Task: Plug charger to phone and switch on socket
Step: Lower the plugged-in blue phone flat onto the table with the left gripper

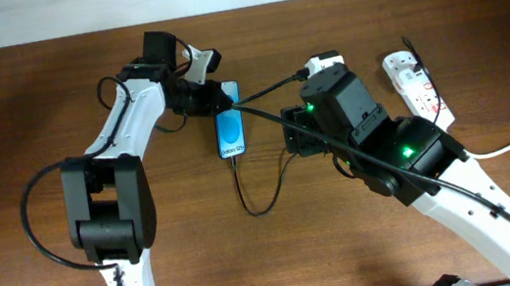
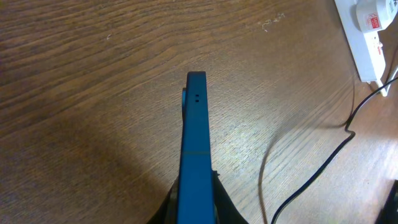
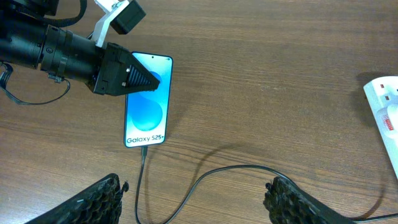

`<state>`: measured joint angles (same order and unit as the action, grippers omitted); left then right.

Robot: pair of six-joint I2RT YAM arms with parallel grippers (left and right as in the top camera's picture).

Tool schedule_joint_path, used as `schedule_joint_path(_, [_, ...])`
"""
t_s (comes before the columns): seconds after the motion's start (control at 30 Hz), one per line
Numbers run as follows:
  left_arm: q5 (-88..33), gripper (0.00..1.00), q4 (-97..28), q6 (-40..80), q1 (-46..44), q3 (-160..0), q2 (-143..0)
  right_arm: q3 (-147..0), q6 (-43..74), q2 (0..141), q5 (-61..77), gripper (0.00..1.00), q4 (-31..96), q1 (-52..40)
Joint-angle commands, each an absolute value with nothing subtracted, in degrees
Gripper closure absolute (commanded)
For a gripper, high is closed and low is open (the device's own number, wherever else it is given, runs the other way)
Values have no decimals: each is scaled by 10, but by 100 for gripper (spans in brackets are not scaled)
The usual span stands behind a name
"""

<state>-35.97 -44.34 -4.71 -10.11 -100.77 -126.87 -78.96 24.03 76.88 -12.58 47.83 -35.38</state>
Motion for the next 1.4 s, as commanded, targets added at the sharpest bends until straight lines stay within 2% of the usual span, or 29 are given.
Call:
schedule_joint_path(0.0, [-295,100,-443,-68,-93,-1011,-1268,-798,245,770,-123,23,478,-352])
schedule_joint_path(0.1, [-288,93,-457,-68,-94,-1009,-1283,-798,245,770,-123,23,479,-352])
schedule_joint_path(0.17, [-288,98,-460,-67,-94,-1009,-1306,-798,245,770,-123,23,479,-352])
schedule_joint_path(0.23, [-283,98,-460,-67,-94,-1009,-1318,-798,245,770,-123,23,479,-352])
schedule_joint_path(0.33, [-255,84,-460,-68,-94,-1009,-1322,-798,245,770,-123,23,478,-352])
schedule_joint_path(0.4, [-254,80,-460,-68,-94,-1009,-1322,-798,245,770,-123,23,479,-352])
schedule_joint_path(0.5, [-254,85,-460,-68,-94,-1009,-1322,-798,245,770,-123,23,479,-352])
schedule_joint_path(0.57, [-254,85,-460,-68,-94,-1009,-1322,-798,245,770,-123,23,479,-352])
schedule_joint_path(0.7, [-250,66,-460,-68,-94,-1009,-1322,-798,245,770,-123,23,483,-352])
schedule_joint_path(0.97, [-212,59,-462,-68,-87,-1009,-1322,-798,245,770,-123,23,483,-352])
schedule_joint_path(1.07, [-191,53,-462,-68,-87,-1009,-1322,-798,245,770,-123,18,483,-352])
schedule_joint_path(1.2, [-150,41,-462,-68,-87,-1009,-1322,-798,245,770,-123,17,486,-352])
schedule_joint_path(1.3, [-150,39,-462,-68,-87,-1009,-1322,-798,245,770,-123,16,492,-352])
schedule_joint_path(1.37, [-138,38,-462,-68,-86,-1013,-1322,-798,245,769,-123,7,491,-352])
